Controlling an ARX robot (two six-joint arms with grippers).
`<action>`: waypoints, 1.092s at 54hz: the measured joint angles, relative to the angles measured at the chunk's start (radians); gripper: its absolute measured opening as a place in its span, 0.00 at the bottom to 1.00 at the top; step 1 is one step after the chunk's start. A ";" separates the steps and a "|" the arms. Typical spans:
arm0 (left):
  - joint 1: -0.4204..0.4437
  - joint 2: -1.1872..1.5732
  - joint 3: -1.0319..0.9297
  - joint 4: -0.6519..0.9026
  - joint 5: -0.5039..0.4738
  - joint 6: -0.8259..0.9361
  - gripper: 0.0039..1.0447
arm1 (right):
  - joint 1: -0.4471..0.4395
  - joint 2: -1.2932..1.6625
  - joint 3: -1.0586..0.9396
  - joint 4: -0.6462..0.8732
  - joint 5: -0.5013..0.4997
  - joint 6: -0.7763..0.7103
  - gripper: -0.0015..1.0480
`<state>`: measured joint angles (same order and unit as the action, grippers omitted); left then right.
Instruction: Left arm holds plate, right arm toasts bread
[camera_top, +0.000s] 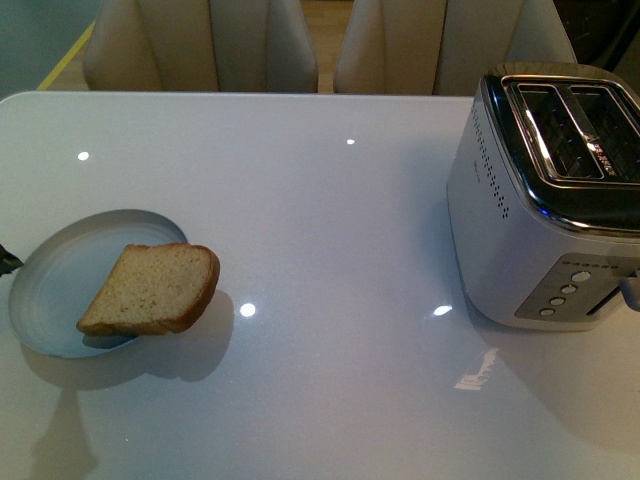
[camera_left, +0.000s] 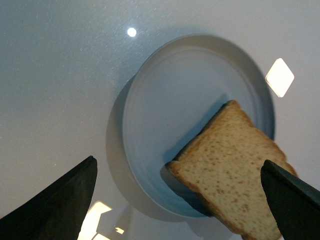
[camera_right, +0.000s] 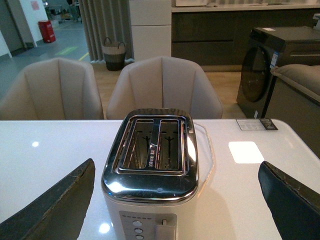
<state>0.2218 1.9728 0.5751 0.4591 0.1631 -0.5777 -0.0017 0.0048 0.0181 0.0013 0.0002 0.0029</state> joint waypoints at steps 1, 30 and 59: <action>0.000 0.020 0.012 -0.004 -0.004 -0.005 0.93 | 0.000 0.000 0.000 0.000 0.000 0.000 0.91; -0.058 0.345 0.264 -0.072 -0.095 0.008 0.88 | 0.000 0.000 0.000 0.000 0.000 0.000 0.91; -0.061 0.369 0.288 -0.093 -0.080 -0.055 0.03 | 0.000 0.000 0.000 0.000 0.000 0.000 0.91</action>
<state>0.1604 2.3413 0.8627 0.3660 0.0834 -0.6327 -0.0017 0.0048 0.0181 0.0013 0.0002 0.0029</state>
